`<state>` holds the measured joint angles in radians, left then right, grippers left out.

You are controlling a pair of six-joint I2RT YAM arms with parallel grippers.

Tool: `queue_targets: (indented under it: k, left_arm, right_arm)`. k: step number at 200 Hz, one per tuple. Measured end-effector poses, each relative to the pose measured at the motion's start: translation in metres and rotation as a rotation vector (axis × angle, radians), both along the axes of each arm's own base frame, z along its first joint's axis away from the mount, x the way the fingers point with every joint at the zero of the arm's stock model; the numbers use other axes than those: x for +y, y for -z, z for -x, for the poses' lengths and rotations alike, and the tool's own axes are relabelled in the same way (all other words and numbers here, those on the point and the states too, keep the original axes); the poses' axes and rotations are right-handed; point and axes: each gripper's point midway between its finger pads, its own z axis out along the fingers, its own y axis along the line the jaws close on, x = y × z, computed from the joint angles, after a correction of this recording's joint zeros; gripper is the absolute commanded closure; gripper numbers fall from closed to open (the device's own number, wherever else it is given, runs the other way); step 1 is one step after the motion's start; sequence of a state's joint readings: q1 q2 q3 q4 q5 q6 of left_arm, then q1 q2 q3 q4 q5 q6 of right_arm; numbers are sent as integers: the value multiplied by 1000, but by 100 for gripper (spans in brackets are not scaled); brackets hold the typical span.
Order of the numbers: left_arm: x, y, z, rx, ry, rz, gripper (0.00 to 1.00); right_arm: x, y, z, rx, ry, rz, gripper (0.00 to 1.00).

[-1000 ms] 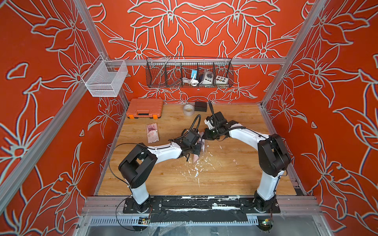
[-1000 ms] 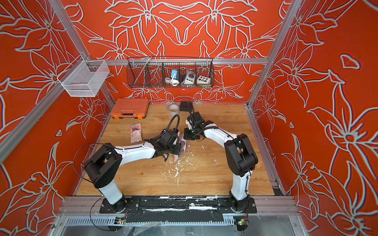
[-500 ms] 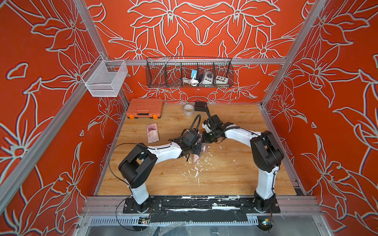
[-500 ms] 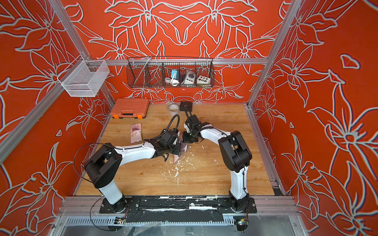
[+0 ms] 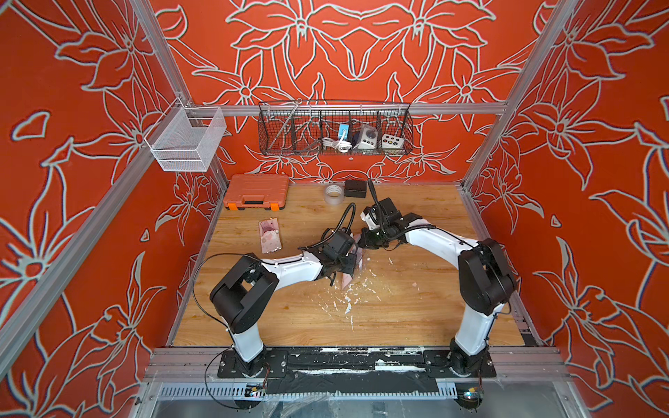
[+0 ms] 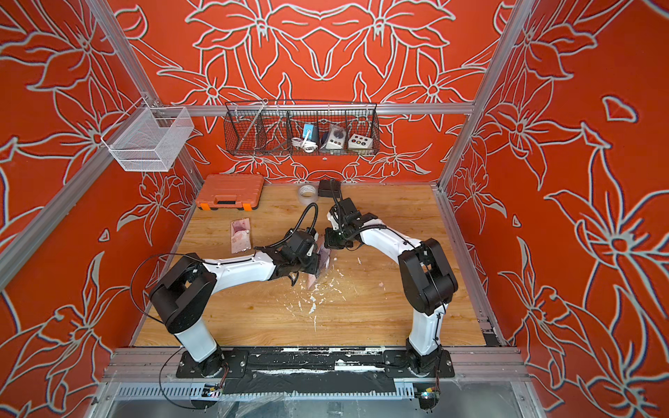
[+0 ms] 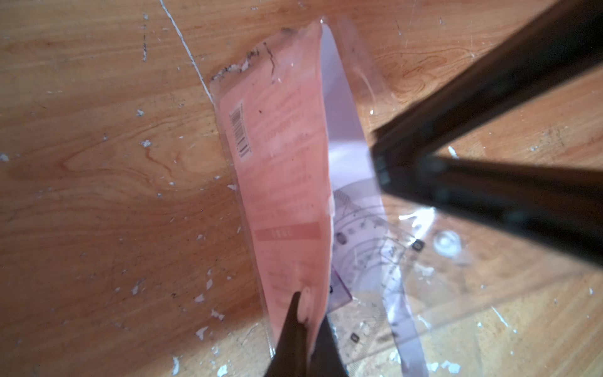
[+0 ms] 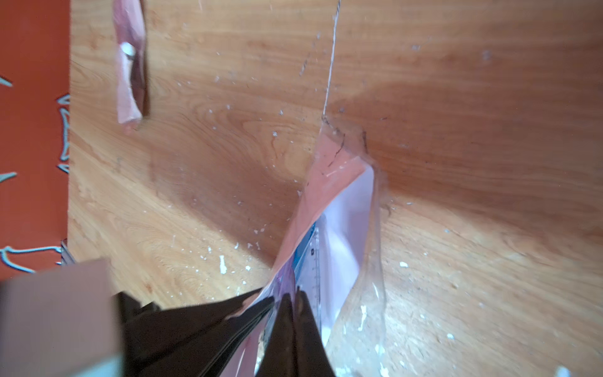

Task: Open the ruler set and take out the ruler
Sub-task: Take out the ruler from the ruler set bag, then place the ruler at the center of the board.

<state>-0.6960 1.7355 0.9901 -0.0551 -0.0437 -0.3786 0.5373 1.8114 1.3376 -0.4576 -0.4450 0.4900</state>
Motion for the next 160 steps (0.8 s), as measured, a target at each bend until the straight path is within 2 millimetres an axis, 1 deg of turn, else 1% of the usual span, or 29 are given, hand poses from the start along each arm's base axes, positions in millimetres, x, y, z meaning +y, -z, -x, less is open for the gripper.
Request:
queue_targets:
  k: [7, 23, 61, 76, 94, 108, 133, 147, 160]
  left_arm:
    - [0, 0, 0, 0, 0, 0, 100]
    - [0, 0, 0, 0, 0, 0, 100]
    - [0, 0, 0, 0, 0, 1, 100]
    - [0, 0, 0, 0, 0, 0, 100]
    - [0, 0, 0, 0, 0, 0, 100]
    - [0, 0, 0, 0, 0, 0, 100]
    - [0, 0, 0, 0, 0, 0, 100]
    - [0, 0, 0, 0, 0, 0, 100]
    - [0, 0, 0, 0, 0, 1, 100]
  right_arm:
    - [-2, -5, 0, -8, 3, -4, 100]
    - [-6, -10, 0, -13, 10, -9, 100]
    - [-20, -4, 6, 9, 29, -3, 100]
    - [-24, -6, 7, 8, 37, -4, 100]
    - [-31, -12, 7, -3, 48, -20, 100]
    - [-38, -21, 5, -22, 64, -39, 100]
    - [-57, -43, -4, -75, 117, -74, 100]
    - [-75, -56, -14, -110, 175, -96, 100]
    - [-97, -65, -28, -140, 247, -110, 100]
